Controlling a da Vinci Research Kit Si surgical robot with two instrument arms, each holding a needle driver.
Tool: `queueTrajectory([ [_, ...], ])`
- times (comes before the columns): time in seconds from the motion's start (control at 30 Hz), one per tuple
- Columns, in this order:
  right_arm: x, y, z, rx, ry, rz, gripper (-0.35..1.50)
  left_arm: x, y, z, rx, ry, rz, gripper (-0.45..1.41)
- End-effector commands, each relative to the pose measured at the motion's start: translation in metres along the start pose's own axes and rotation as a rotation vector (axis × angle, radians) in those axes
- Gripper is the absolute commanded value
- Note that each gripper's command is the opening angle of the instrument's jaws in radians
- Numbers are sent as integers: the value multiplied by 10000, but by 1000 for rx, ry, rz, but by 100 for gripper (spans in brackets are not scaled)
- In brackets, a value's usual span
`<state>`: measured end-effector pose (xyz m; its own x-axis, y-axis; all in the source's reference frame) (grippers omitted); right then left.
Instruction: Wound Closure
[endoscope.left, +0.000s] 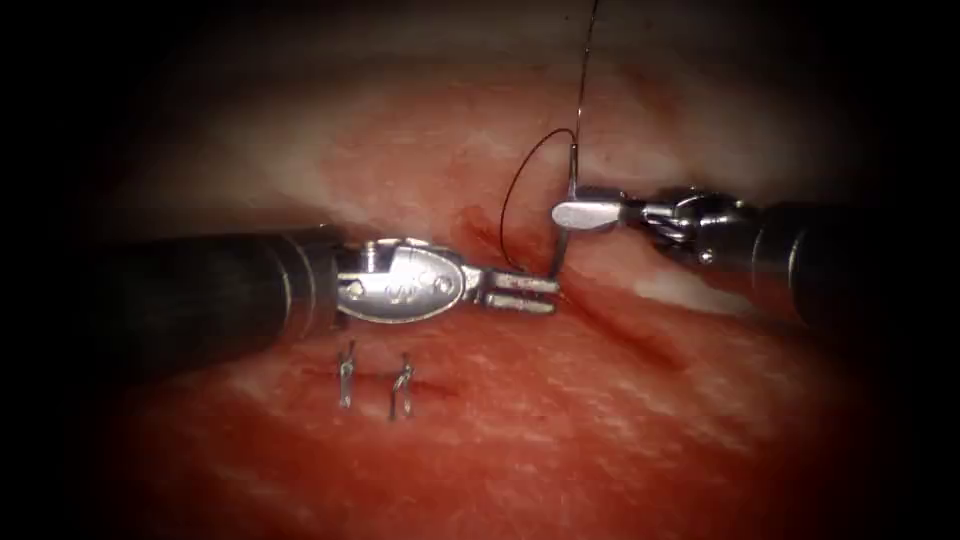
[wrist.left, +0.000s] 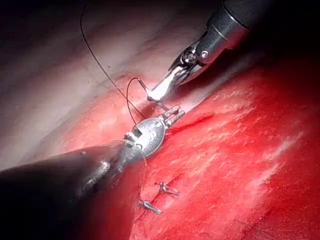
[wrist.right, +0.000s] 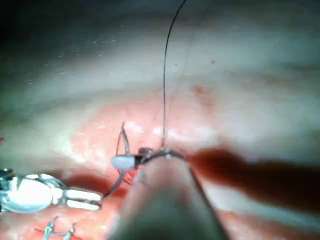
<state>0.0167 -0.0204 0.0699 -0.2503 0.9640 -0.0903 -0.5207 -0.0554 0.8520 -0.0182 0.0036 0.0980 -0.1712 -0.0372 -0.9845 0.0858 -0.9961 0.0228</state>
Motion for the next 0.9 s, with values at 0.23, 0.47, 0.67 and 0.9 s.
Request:
queueTrajectory([
  [0.23, 0, -1, 16, 12, -4, 18, 103, -4, 3, 8, -4, -1, 5, -45],
  [0.47, 0, -1, 18, 20, -4, 17, 101, -2, 4, 9, -9, 1, 11, -45],
  [0.67, -4, -2, 21, 21, -13, 21, 89, 0, 4, 10, -9, 2, 11, -45],
  [0.9, -6, -1, 21, 20, -19, 18, 84, 0, 4, 10, -9, 2, 11, -45],
])
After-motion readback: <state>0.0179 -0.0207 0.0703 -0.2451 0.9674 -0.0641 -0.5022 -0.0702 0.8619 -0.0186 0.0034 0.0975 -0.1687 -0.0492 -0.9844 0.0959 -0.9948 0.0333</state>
